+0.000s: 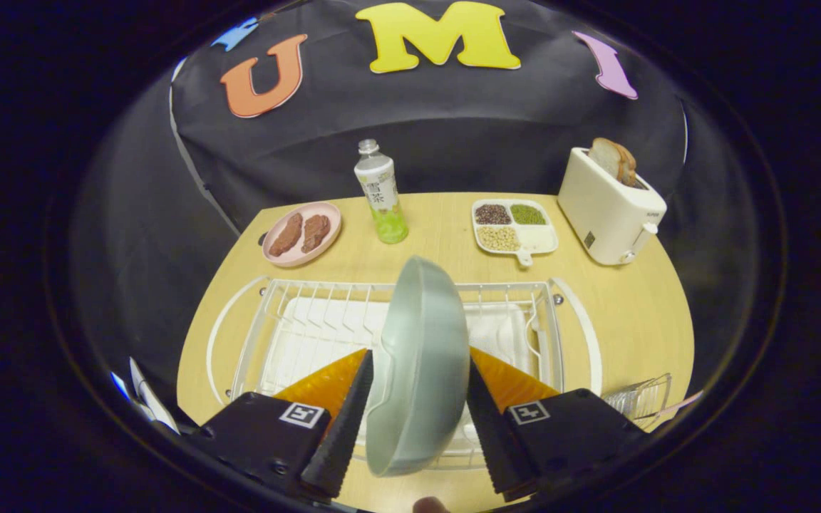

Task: Take the plate from the dish rack, then take the spoon from the basket and place it into the plate.

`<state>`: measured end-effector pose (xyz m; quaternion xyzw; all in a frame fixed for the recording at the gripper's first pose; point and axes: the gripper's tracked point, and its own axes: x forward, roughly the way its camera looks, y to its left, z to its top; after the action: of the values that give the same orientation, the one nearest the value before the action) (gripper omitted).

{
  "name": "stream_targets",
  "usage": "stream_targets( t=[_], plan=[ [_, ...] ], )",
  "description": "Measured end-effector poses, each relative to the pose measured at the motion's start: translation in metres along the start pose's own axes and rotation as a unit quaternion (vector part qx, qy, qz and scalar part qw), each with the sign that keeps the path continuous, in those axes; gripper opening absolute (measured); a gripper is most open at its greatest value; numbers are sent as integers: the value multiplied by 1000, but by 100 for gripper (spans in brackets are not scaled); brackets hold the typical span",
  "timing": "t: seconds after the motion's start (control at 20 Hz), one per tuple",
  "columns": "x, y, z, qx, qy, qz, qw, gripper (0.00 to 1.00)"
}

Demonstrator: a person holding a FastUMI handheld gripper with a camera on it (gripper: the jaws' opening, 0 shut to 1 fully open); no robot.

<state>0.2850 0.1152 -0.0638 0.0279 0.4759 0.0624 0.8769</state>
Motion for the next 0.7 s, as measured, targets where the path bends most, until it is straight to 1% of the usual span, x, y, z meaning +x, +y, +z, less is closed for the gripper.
stream_targets(
  t=[0.15,0.25,0.35,0.45,0.55,0.7],
  plan=[
    [5,0,-2,14,12,-16,1000,60],
    [7,-7,-4,22,19,-52,998,46],
    [8,-8,-4,32,28,-74,996,42],
    [8,-11,-5,55,34,-96,993,39],
    [6,-10,-3,64,41,-111,991,35],
    [-1,-8,7,62,33,-136,988,35]
  ],
)
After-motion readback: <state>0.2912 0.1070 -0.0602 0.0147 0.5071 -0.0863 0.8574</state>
